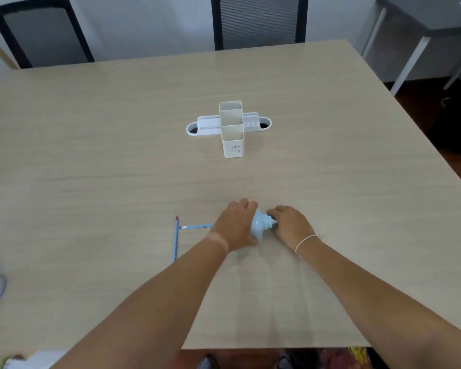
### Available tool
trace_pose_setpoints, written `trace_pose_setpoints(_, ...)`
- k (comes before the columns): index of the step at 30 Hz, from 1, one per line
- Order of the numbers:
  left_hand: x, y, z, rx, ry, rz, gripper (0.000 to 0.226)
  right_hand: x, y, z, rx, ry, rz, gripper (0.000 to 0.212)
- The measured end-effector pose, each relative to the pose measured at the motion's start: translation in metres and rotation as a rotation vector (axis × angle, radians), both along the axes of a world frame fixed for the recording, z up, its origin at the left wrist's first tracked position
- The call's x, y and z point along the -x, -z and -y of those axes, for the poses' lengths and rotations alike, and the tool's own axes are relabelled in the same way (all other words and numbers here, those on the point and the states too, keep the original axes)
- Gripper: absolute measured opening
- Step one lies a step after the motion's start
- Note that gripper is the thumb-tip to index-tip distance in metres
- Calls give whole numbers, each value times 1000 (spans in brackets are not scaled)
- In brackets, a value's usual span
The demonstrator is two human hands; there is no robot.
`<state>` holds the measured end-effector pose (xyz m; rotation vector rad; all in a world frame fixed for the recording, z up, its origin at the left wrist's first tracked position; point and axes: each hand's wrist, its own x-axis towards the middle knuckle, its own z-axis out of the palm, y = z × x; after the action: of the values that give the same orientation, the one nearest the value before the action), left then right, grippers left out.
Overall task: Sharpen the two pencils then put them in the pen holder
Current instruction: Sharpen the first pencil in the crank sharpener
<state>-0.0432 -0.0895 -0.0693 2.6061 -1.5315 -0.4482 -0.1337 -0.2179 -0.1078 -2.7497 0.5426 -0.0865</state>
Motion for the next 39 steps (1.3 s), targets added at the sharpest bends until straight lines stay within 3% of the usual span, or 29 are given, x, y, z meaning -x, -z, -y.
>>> trace_pose_setpoints(7,2,-2,-1,-12,-11,-6,65,51,20,-34,-145,8,181,10)
trace_pose_setpoints(13,1,-4,-2,-21,15,-2,65,40,-21,-20,-98,-27,446,25)
trace_pose_setpoints(15,2,-3,-2,-30,17,-9,65,18,-26,-8,-64,25,401,21)
trace_pose_setpoints(18,1,-3,-1,-35,11,-3,62,-8,-17,7,-132,105,180,15)
trace_pose_setpoints(23,0,-1,-1,-26,6,-10,64,3,10,-4,-189,72,-71,24)
trace_pose_setpoints(26,0,-2,-1,-42,13,-12,67,35,19,-22,-251,32,-25,26)
trace_pose_setpoints(32,-1,-2,-2,-48,20,-10,64,46,-27,-21,-218,-36,329,29)
trace_pose_setpoints(35,-1,-2,-2,-56,27,-7,61,8,-33,2,-227,56,263,21)
trace_pose_setpoints(39,-2,-1,-2,-51,38,-2,62,-8,-8,11,-265,93,13,20)
